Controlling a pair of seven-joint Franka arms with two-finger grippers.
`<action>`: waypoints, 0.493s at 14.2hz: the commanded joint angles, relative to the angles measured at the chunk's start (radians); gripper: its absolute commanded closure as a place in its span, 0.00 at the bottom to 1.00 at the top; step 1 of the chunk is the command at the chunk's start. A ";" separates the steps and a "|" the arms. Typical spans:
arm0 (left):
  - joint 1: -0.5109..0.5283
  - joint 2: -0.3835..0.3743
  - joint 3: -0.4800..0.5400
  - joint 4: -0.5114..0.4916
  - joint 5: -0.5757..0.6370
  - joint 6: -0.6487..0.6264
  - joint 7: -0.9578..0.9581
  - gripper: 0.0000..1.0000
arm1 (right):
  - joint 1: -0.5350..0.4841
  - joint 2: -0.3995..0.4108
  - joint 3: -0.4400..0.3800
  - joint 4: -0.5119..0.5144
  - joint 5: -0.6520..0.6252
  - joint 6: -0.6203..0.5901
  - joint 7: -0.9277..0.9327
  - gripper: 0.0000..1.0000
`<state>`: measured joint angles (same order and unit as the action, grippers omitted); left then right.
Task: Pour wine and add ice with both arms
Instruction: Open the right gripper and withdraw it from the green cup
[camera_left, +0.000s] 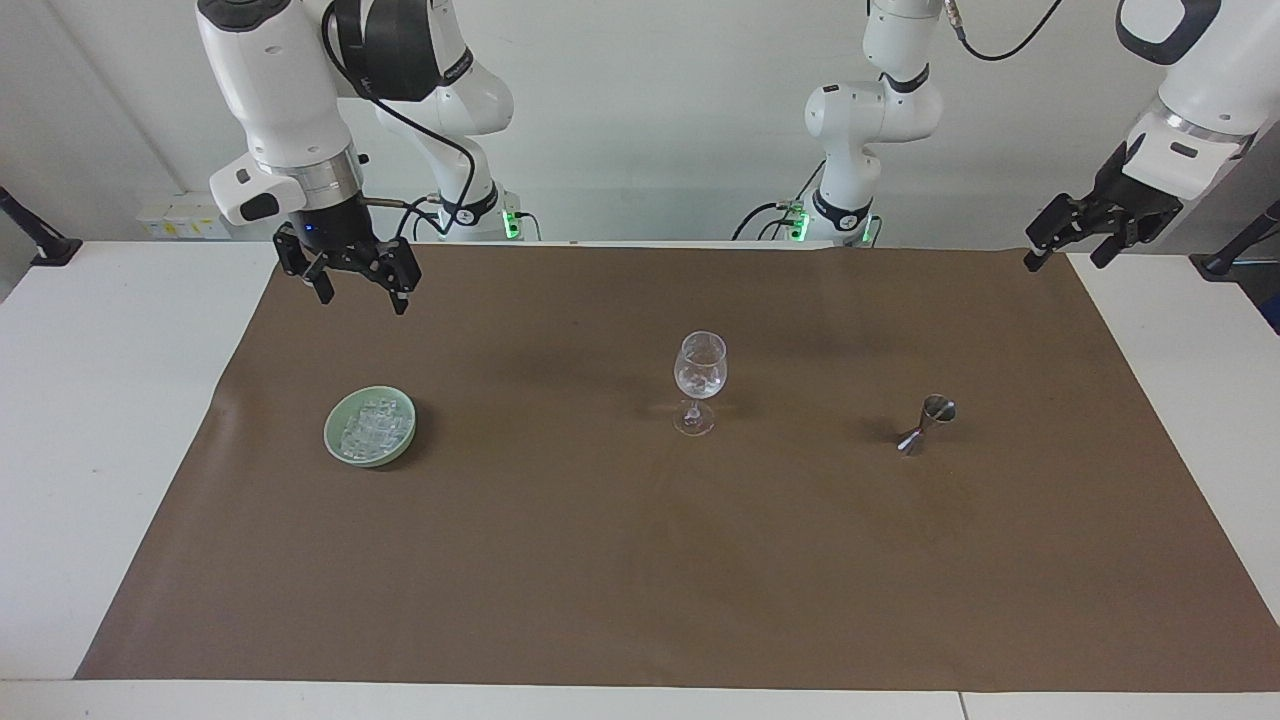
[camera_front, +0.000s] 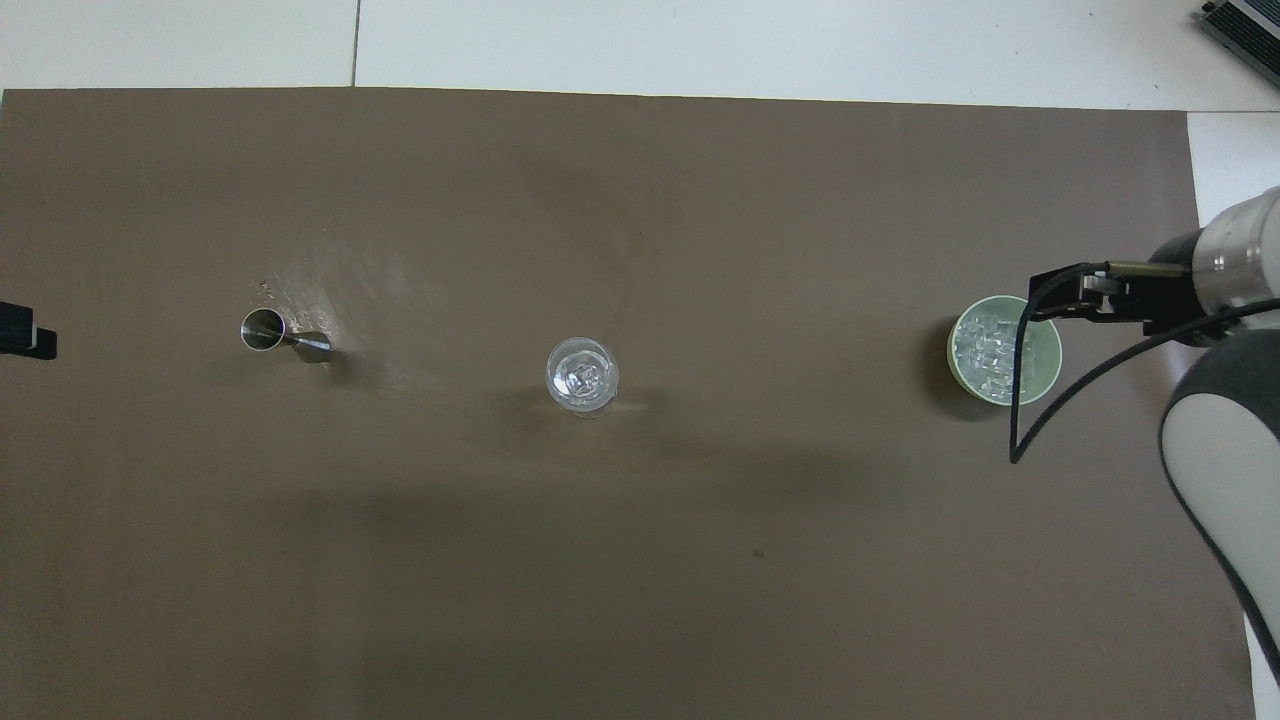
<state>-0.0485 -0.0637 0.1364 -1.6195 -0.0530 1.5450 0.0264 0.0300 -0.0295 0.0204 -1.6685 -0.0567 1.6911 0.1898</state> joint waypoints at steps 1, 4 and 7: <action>-0.007 -0.024 0.008 -0.031 -0.001 0.018 0.007 0.00 | -0.028 0.002 -0.002 0.047 0.033 -0.071 -0.073 0.00; -0.007 -0.024 0.008 -0.031 -0.001 0.018 0.007 0.00 | -0.032 -0.001 -0.008 0.024 0.063 0.013 -0.076 0.00; -0.007 -0.025 0.008 -0.031 -0.001 0.018 0.007 0.00 | -0.021 -0.001 -0.055 0.032 0.061 -0.037 -0.105 0.00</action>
<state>-0.0485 -0.0638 0.1364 -1.6196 -0.0530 1.5450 0.0264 0.0163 -0.0287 -0.0078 -1.6382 -0.0168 1.6793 0.1401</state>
